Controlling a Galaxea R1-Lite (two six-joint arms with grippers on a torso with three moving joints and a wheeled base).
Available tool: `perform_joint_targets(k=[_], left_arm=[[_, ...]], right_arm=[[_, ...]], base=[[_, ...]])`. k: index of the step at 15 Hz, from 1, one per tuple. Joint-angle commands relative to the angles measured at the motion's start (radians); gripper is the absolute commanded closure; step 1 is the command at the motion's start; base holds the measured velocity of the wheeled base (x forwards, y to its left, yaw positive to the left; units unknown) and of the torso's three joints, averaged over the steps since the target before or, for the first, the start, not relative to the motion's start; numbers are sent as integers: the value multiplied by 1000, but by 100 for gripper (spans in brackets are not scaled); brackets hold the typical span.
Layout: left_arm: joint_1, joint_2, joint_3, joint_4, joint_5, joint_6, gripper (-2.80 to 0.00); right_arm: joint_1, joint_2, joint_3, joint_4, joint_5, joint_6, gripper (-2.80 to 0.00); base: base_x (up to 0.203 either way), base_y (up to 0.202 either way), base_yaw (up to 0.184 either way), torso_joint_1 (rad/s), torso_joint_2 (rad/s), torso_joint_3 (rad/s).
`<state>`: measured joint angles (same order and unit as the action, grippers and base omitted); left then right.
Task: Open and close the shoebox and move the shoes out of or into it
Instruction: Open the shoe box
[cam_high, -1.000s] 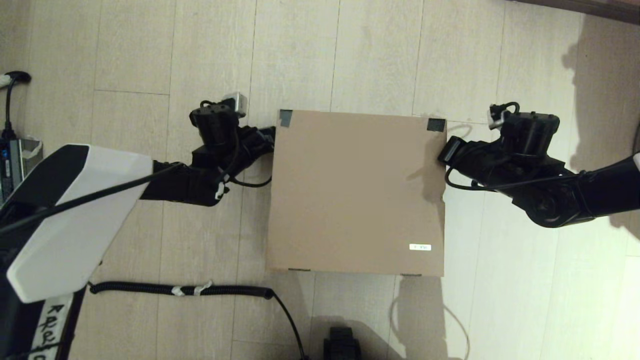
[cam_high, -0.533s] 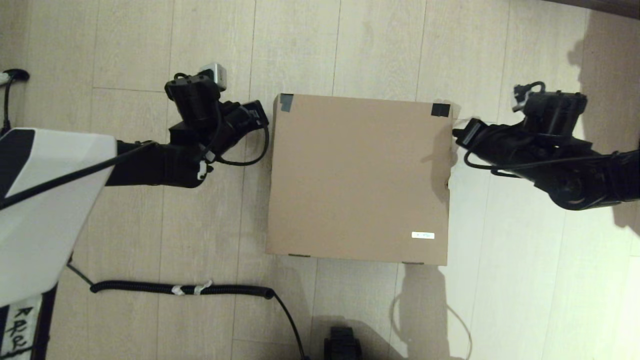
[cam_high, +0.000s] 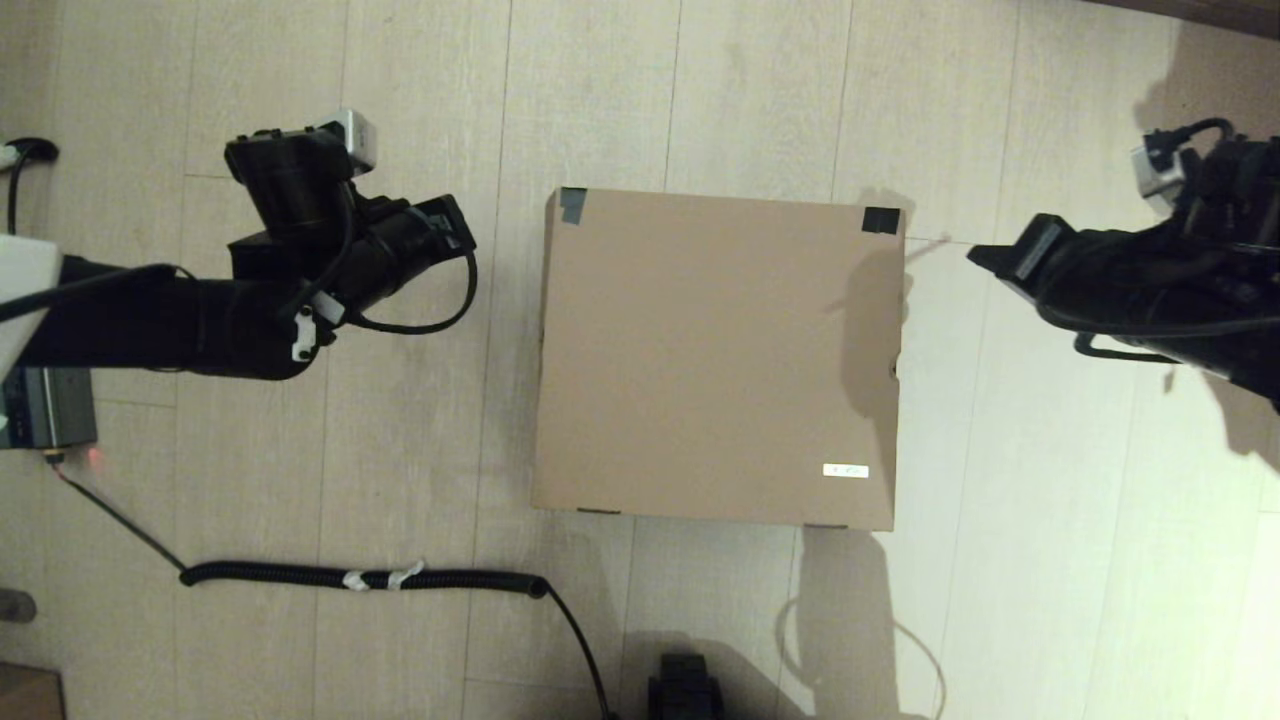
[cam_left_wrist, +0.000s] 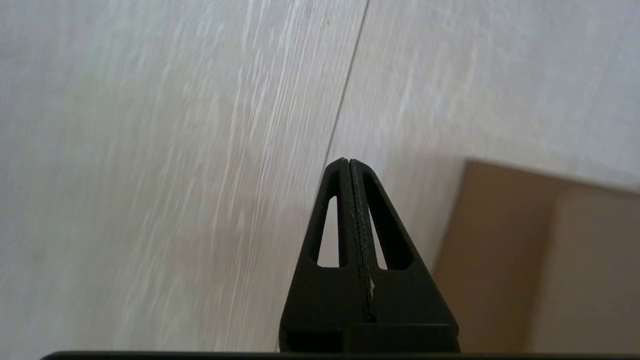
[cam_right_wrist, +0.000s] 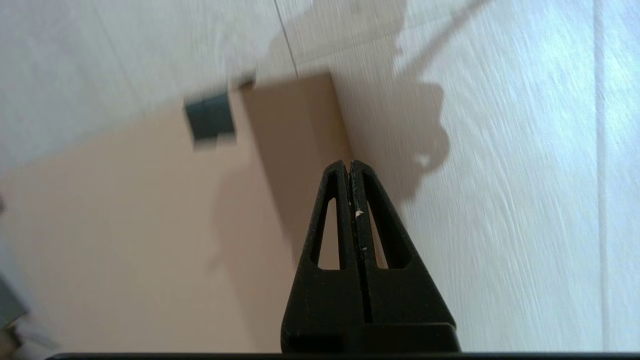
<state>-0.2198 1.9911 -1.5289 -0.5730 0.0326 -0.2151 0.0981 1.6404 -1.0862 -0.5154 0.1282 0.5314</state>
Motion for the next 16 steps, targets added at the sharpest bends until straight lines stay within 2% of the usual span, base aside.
perform_joint_targets(k=[1,3,5,8,10,12,13,14,15,16], left_arm=[[-1,-114,107,-4,0,-3,0],[-2,-178,218,-9,-5,-18,0],[-4,-225,294,-11,-9,-83,0],[-59,-267,359,-12,-18,-273,0],[-141,-276,363,-13,-20,-414,0],[-221,-282,373,-13,-20,-509,0],[-234,-277,397,-13,-21,-524,0],[-234,-275,393,-11,-25,-502,0],[-230,-281,360,-2,-42,-432,0],[-223,-292,336,17,-54,-336,0]], right_arm=[[4,-127,79,11,14,10,0],[11,-183,160,38,66,40,0],[21,-193,219,47,86,48,0],[69,-182,297,39,89,57,0],[91,-169,319,38,90,60,0],[113,-173,333,43,145,64,0],[119,-174,330,47,173,64,0],[133,-169,319,50,179,50,0],[140,-175,299,52,183,34,0],[150,-199,301,61,180,18,0]], base=[[0,0,0,0,0,0],[0,0,0,0,0,0],[0,0,0,0,0,0],[0,0,0,0,0,0],[0,0,0,0,0,0],[0,0,0,0,0,0],[0,0,0,0,0,0],[0,0,0,0,0,0],[0,0,0,0,0,0],[0,0,0,0,0,0]])
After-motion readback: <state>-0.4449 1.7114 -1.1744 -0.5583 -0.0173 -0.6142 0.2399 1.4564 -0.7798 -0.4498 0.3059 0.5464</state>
